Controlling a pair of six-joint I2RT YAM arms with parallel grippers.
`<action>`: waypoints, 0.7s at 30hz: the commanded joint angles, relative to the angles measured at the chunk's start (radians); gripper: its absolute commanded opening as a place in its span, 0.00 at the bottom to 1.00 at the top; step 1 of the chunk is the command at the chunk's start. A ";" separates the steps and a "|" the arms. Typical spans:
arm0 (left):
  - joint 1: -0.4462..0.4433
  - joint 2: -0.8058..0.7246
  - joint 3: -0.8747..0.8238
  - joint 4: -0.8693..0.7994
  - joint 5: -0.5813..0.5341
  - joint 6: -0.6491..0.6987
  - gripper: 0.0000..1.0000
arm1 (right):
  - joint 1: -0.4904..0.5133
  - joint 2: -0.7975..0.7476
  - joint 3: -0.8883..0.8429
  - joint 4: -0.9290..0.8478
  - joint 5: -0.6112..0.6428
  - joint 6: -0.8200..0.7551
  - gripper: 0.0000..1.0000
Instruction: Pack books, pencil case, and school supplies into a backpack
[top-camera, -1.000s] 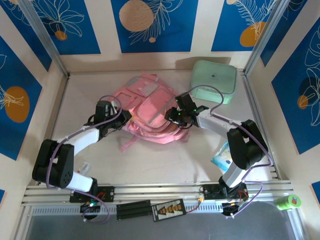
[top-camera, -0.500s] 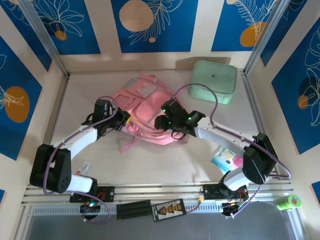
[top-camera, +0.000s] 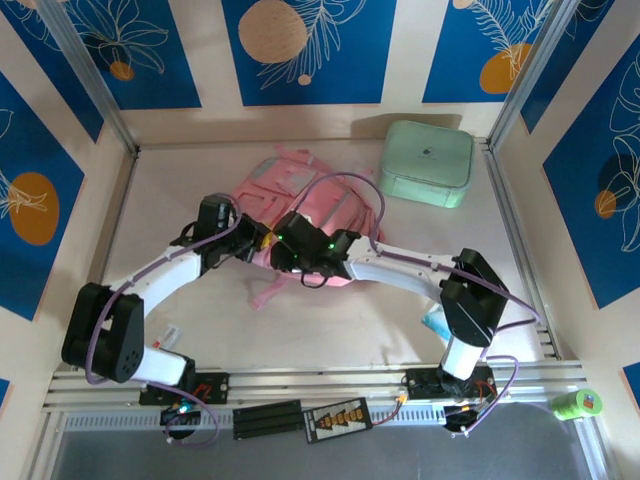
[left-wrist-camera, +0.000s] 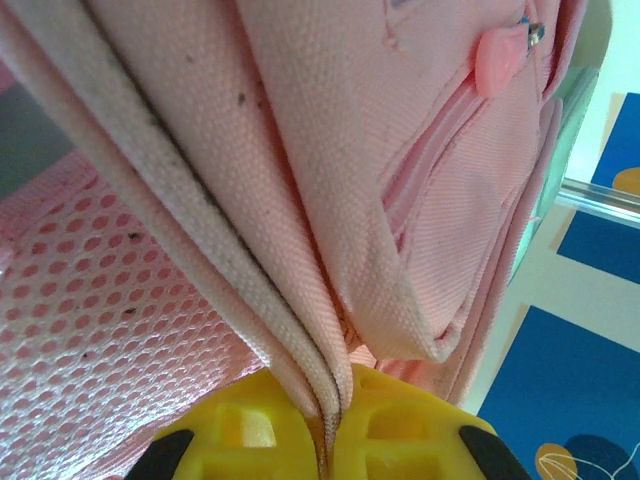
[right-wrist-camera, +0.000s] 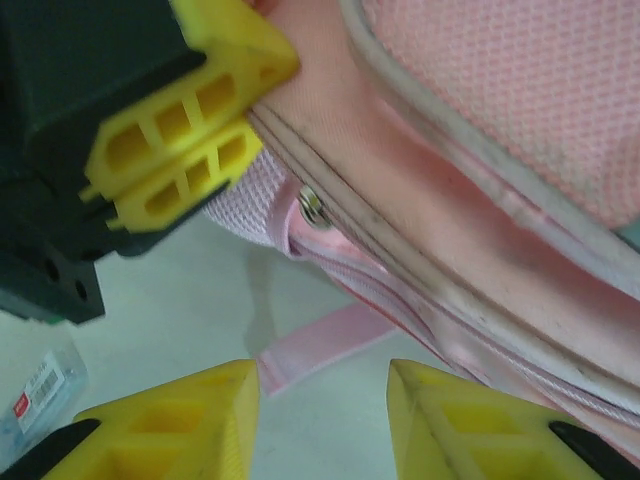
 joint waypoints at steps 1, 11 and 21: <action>-0.029 0.021 0.065 0.073 0.104 -0.058 0.00 | -0.016 0.028 0.039 0.012 0.067 0.011 0.36; -0.038 0.049 0.057 0.113 0.127 -0.084 0.00 | -0.043 0.068 0.043 0.003 0.102 0.045 0.32; -0.038 0.055 0.052 0.135 0.138 -0.101 0.00 | -0.072 0.112 0.059 -0.012 0.118 0.032 0.32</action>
